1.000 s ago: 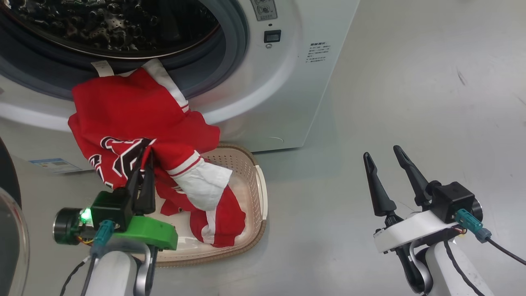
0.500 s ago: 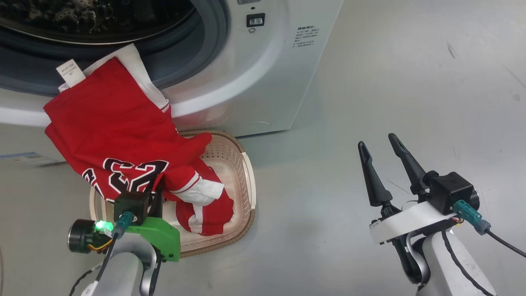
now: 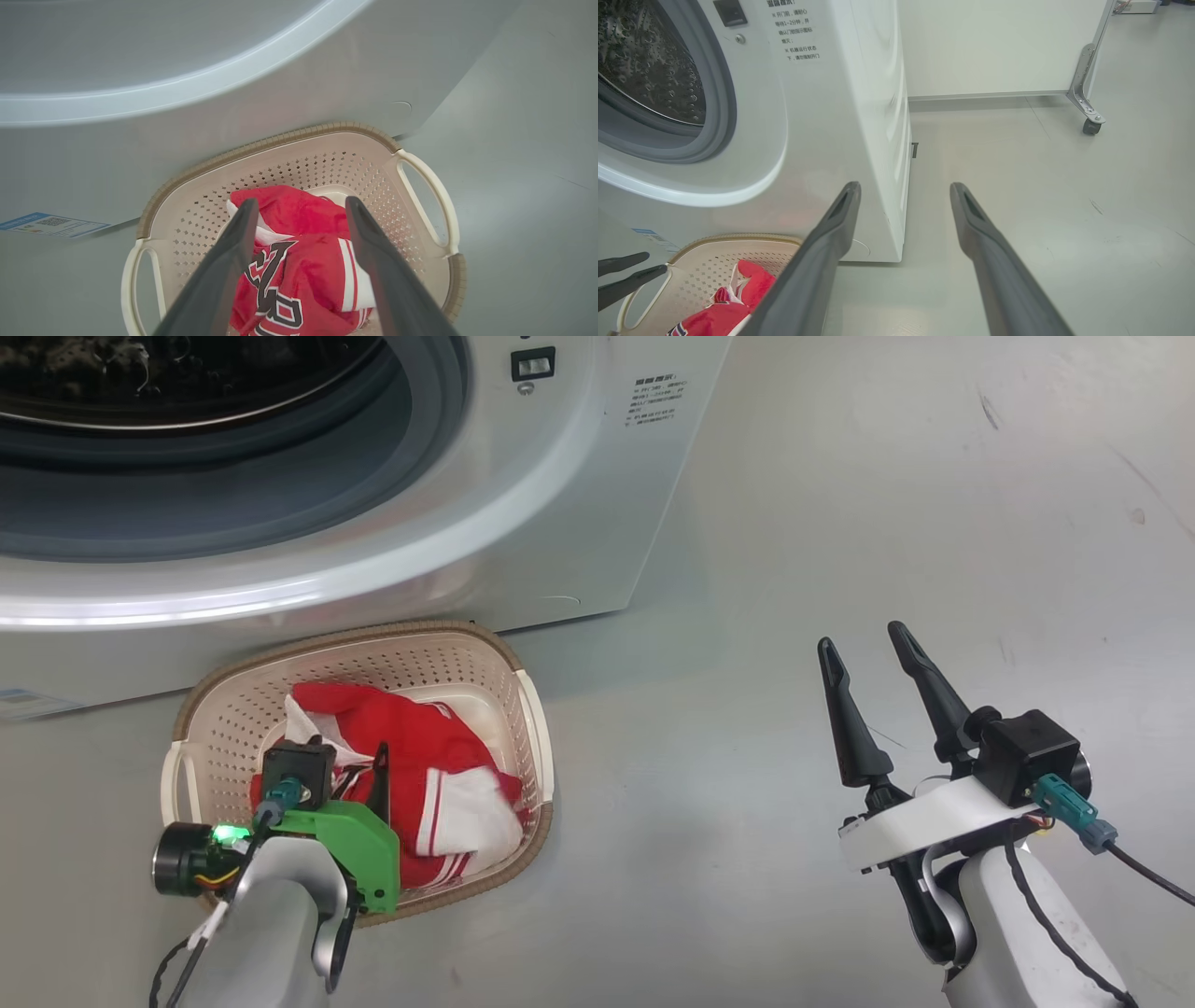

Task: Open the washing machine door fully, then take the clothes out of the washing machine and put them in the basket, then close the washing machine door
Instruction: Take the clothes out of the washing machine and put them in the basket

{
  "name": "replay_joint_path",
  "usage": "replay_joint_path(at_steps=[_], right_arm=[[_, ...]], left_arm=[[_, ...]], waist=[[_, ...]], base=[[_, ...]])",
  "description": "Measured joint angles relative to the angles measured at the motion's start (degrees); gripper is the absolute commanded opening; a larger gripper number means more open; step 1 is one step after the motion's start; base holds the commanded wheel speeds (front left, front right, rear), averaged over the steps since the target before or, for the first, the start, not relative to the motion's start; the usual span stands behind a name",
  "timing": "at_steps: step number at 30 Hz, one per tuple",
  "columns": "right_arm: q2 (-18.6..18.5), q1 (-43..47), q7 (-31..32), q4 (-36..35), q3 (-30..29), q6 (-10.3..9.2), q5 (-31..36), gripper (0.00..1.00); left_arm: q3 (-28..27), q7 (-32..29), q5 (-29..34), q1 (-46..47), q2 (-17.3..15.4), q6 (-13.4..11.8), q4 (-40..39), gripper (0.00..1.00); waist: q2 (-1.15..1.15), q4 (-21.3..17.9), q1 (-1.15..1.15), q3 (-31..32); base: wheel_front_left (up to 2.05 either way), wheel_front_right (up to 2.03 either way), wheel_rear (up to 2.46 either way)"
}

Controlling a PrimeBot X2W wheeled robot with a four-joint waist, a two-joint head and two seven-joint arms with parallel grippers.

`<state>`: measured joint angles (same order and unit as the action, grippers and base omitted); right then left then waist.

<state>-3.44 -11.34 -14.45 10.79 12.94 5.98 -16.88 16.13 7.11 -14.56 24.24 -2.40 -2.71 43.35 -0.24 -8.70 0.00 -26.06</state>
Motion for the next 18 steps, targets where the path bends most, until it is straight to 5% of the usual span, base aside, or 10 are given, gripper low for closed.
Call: replay_joint_path(at_steps=[18], right_arm=[[0.1,0.1,0.0,2.6,-0.8,-0.08,-0.3,1.00]], left_arm=[[-2.5,6.2,-3.7,2.7,0.4,0.7,4.3,1.00]], waist=[[0.00,1.0,0.00,2.6]], base=[[0.00,0.00,0.00]])
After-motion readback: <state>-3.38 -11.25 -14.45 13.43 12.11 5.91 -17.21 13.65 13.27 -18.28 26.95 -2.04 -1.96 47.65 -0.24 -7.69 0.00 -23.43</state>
